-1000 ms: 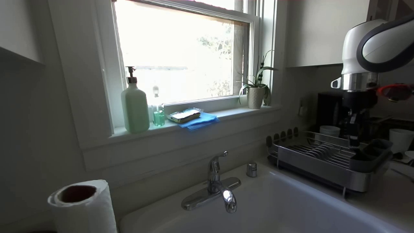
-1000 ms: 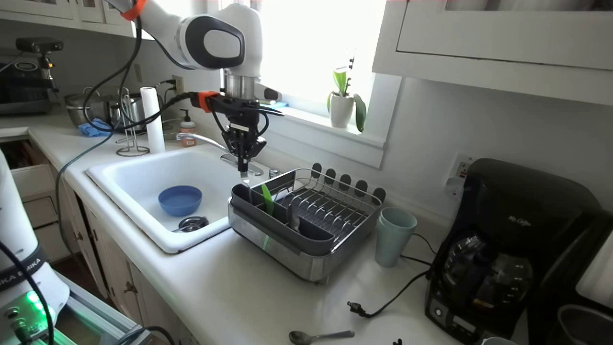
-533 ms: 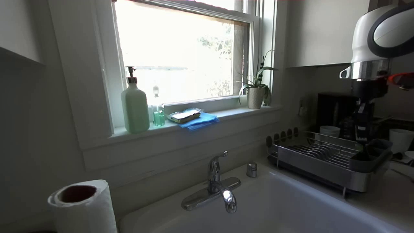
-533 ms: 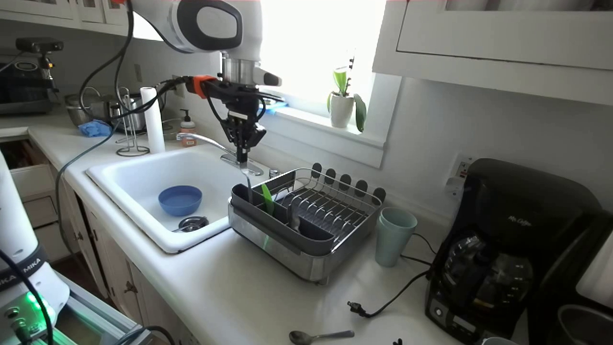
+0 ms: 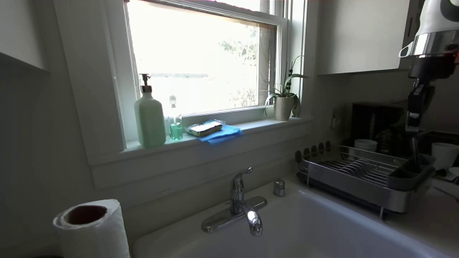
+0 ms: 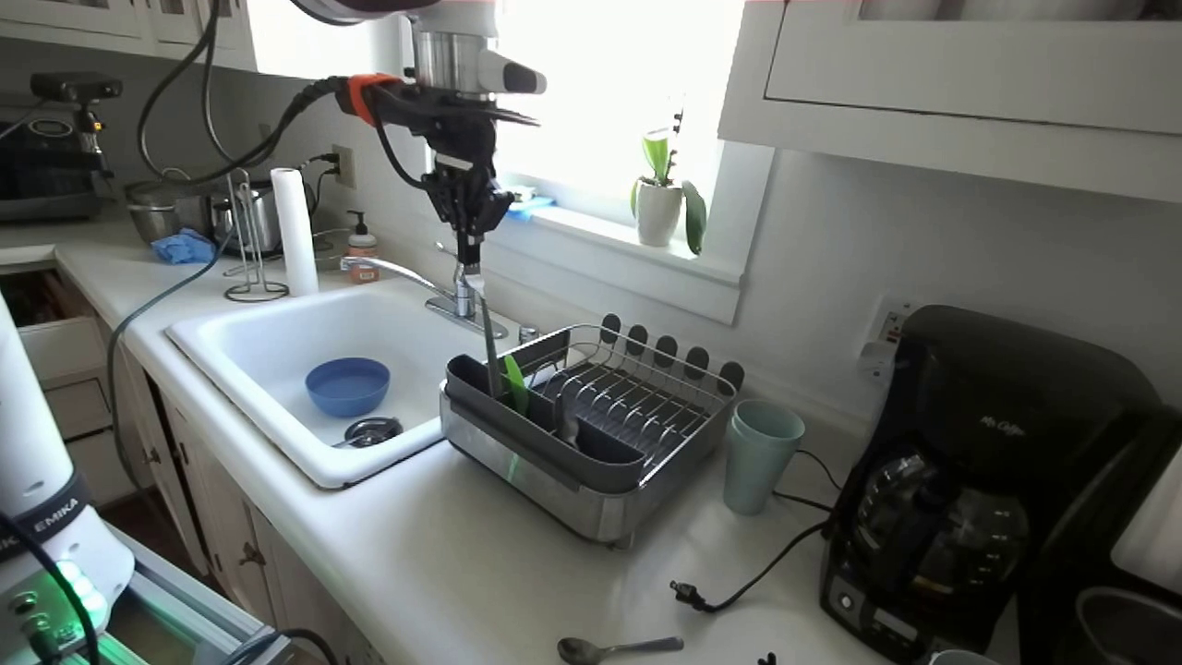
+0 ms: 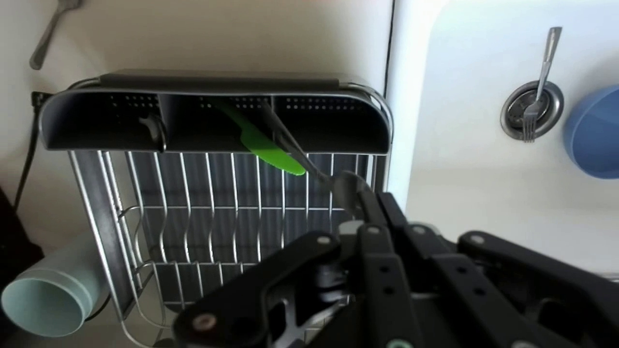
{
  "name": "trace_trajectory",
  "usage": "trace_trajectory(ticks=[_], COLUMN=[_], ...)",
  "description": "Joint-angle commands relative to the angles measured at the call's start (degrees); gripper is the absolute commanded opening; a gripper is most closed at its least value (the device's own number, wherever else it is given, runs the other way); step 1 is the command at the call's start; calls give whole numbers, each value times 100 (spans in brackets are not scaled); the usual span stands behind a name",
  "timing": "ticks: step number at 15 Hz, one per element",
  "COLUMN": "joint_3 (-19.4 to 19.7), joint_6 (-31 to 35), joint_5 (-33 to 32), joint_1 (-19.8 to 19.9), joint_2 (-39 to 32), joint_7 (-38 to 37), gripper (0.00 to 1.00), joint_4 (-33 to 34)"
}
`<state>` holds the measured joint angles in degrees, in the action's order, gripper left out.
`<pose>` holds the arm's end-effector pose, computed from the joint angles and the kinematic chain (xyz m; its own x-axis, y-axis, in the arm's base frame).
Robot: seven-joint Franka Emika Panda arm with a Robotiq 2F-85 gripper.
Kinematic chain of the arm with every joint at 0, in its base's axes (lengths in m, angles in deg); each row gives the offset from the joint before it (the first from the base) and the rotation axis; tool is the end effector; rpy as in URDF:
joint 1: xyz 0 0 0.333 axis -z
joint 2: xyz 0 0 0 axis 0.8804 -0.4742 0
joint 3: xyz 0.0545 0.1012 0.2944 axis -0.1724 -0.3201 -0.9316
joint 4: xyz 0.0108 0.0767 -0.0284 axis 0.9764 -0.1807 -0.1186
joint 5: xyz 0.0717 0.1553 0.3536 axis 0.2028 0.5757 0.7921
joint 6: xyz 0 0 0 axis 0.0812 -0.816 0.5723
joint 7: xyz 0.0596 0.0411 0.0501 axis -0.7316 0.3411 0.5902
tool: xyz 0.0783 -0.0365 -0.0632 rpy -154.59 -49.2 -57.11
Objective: Move the spoon to the right compartment of the utensil drying rack, move the green knife to the middle compartment and then move the fork to the right compartment
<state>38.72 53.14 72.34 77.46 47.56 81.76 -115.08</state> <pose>0.3378 -0.2696 0.5192 0.9631 -0.2536 0.0905 -0.2563 -0.9664 0.0190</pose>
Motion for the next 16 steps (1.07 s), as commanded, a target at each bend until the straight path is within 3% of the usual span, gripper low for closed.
trace_trajectory(ticks=[1, 7, 16], joint_3=[230, 721, 1565], joint_6=[-46, 82, 996], joint_5=[-101, -46, 371], joint_1=[157, 314, 90], joint_2=[258, 252, -138], joint_7=[323, 776, 2129], gripper=[1, 1, 1], joint_4=[186, 421, 302])
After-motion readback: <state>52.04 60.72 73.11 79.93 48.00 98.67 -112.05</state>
